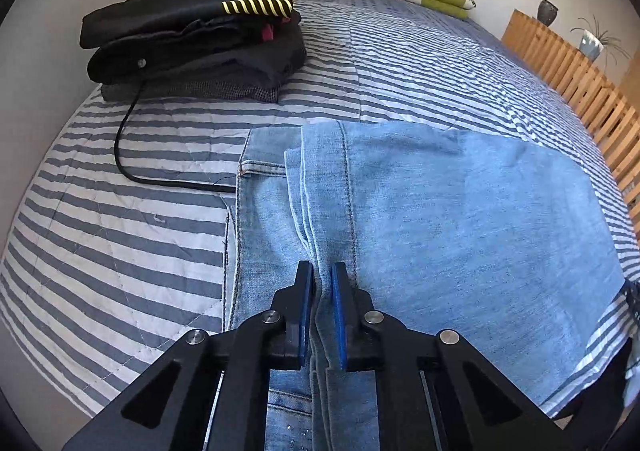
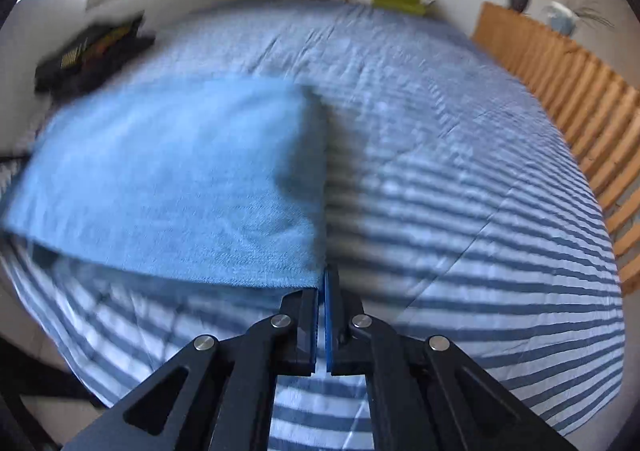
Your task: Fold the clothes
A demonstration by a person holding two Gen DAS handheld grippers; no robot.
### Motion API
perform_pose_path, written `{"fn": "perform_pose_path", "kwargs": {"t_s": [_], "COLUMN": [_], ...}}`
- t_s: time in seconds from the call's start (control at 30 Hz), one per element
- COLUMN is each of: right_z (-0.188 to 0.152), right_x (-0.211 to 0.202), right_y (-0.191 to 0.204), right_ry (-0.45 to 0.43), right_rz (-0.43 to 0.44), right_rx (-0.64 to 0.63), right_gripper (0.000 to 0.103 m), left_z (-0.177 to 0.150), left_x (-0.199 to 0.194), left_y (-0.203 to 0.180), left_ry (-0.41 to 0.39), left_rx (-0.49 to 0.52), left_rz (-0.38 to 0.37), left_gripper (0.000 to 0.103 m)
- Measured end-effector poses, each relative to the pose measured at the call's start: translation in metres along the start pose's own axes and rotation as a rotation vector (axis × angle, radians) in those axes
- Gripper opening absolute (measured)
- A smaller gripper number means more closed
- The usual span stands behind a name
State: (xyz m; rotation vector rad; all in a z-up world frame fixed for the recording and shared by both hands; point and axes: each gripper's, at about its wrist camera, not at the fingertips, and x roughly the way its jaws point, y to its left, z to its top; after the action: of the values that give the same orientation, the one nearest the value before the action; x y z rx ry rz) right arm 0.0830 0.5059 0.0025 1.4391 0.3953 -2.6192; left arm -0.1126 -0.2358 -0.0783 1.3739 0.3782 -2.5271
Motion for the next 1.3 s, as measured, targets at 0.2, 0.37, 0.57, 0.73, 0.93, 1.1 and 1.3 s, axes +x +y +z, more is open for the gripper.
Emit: {"fn": "perform_pose_path", "kwargs": {"t_s": [0.2, 0.37, 0.57, 0.73, 0.93, 1.1, 1.3], "right_z": [-0.003, 0.028, 0.089, 0.123, 0.131, 0.117, 0.067], "right_x": [-0.019, -0.065, -0.042, 0.008, 0.062, 0.05, -0.012], "right_y": [-0.004, 0.001, 0.039, 0.091, 0.138, 0.117, 0.097], "right_ry": [-0.011, -0.146, -0.176, -0.102, 0.011, 0.008, 0.023], "right_rz": [-0.008, 0.097, 0.222, 0.364, 0.398, 0.283, 0.547], "right_rx": [0.026, 0.052, 0.039, 0.046, -0.012, -0.066, -0.034], "right_gripper": [0.006, 0.02, 0.027, 0.027, 0.027, 0.025, 0.027], "left_z": [0.008, 0.007, 0.039, 0.071, 0.081, 0.085, 0.047], "left_x": [-0.022, -0.004, -0.031, -0.001, 0.065, 0.066, -0.001], "left_y": [0.019, 0.016, 0.011, -0.021, -0.054, -0.049, -0.076], "left_ry": [-0.058, 0.022, -0.114, -0.103, 0.017, 0.003, -0.073], "left_rx": [-0.108, -0.055, -0.106, -0.09, 0.046, 0.067, 0.185], "left_rz": [-0.096, 0.006, -0.078, -0.211, -0.049, 0.124, -0.029], "left_gripper": [0.01, 0.013, 0.028, 0.028, 0.027, 0.018, 0.051]}}
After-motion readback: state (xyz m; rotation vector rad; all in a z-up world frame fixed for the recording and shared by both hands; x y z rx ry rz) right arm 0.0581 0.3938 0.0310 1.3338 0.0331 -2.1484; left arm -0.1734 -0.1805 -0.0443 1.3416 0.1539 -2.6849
